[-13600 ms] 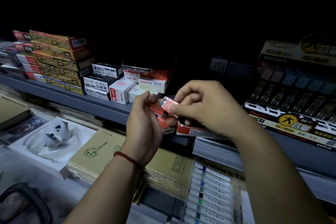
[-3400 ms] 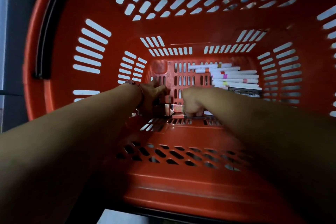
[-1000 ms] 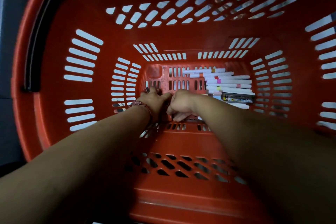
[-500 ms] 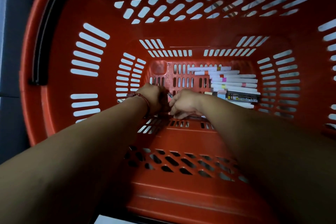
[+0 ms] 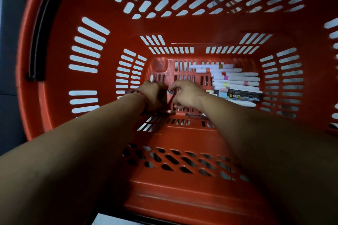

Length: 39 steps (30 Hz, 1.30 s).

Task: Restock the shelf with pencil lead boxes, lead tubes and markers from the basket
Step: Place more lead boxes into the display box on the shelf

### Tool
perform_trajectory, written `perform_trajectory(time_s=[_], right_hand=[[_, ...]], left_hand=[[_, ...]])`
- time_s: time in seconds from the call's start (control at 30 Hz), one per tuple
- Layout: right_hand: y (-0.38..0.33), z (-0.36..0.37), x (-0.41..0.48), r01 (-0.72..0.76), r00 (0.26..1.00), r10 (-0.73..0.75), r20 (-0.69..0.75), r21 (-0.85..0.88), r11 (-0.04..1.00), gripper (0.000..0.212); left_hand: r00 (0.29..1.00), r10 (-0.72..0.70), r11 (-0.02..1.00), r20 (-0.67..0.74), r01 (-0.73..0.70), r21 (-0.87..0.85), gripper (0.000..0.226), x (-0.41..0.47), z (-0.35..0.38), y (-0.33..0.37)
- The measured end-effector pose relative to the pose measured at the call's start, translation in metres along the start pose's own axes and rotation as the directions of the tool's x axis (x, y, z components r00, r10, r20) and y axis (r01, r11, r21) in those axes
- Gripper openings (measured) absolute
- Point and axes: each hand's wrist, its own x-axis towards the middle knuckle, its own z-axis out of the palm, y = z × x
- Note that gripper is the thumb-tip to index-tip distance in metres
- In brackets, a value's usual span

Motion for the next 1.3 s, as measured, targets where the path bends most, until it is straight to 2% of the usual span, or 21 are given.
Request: perform_trajectory(time_s=[0.13,0.3,0.37,0.43,0.53,0.63,0.73,0.8,0.83,0.9,1.0,1.07,1.2,1.3], right_hand=[[0.003,0.011,0.001,0.007,0.999,-0.005,0.042,-0.05,0.999,0.046],[0.004,-0.001,-0.001,-0.018,0.987,0.023,0.161,-0.03,0.999,0.058],[0.001,-0.011,-0.002,-0.026,0.99,0.025,0.142,0.005,1.0,0.056],[-0.004,-0.02,-0.002,-0.037,0.994,0.035,0.101,0.02,0.999,0.05],[-0.016,-0.032,-0.002,-0.047,0.998,0.049,0.043,-0.059,0.997,0.035],[-0.031,-0.049,-0.005,-0.049,0.997,0.057,0.046,-0.166,0.985,0.02],[-0.055,-0.074,-0.018,-0.013,0.996,0.043,0.079,-0.344,0.939,0.025],[-0.071,-0.092,-0.029,0.014,0.999,0.009,0.049,-0.445,0.896,0.027],[-0.078,-0.101,-0.034,0.026,1.0,-0.018,0.023,-0.455,0.89,0.026],[-0.083,-0.116,-0.042,0.009,1.0,-0.012,-0.007,-0.358,0.934,0.023],[-0.083,-0.13,-0.06,-0.015,1.0,0.011,-0.023,-0.213,0.977,0.023],[-0.085,-0.131,-0.073,0.011,0.999,-0.018,-0.04,-0.166,0.986,0.023],[-0.098,-0.125,-0.122,0.091,0.989,-0.09,-0.118,0.007,0.996,0.015],[-0.113,-0.124,-0.171,0.17,0.979,-0.152,-0.137,0.13,0.977,0.017]], left_hand=[[0.997,0.019,0.998,-0.076,-0.023,-0.058,0.043,-0.001,0.001,-0.005],[0.993,-0.032,0.981,-0.116,0.009,-0.194,0.044,0.002,-0.009,-0.006],[0.991,-0.059,0.95,-0.121,0.019,-0.312,0.034,0.002,-0.016,-0.005],[0.99,-0.055,0.933,-0.133,0.003,-0.36,0.029,0.001,-0.024,-0.003],[0.99,0.007,0.952,-0.141,-0.05,-0.303,0.029,-0.001,-0.039,0.006],[0.985,0.068,0.963,-0.156,-0.106,-0.248,0.027,-0.004,-0.056,0.018],[0.977,0.085,0.965,-0.197,-0.13,-0.227,0.024,-0.01,-0.074,0.029],[0.971,0.076,0.954,-0.225,-0.137,-0.267,0.023,-0.015,-0.084,0.036],[0.968,0.065,0.943,-0.241,-0.139,-0.303,0.023,-0.019,-0.089,0.038],[0.967,0.029,0.907,-0.255,-0.133,-0.401,0.024,-0.026,-0.099,0.043],[0.961,-0.006,0.812,-0.277,-0.157,-0.562,0.023,-0.041,-0.113,0.049],[0.945,-0.037,0.713,-0.324,-0.202,-0.671,0.022,-0.053,-0.121,0.055],[0.911,-0.122,0.384,-0.394,-0.323,-0.865,0.021,-0.085,-0.135,0.081],[0.903,-0.137,0.148,-0.406,-0.387,-0.91,0.021,-0.109,-0.143,0.106]])
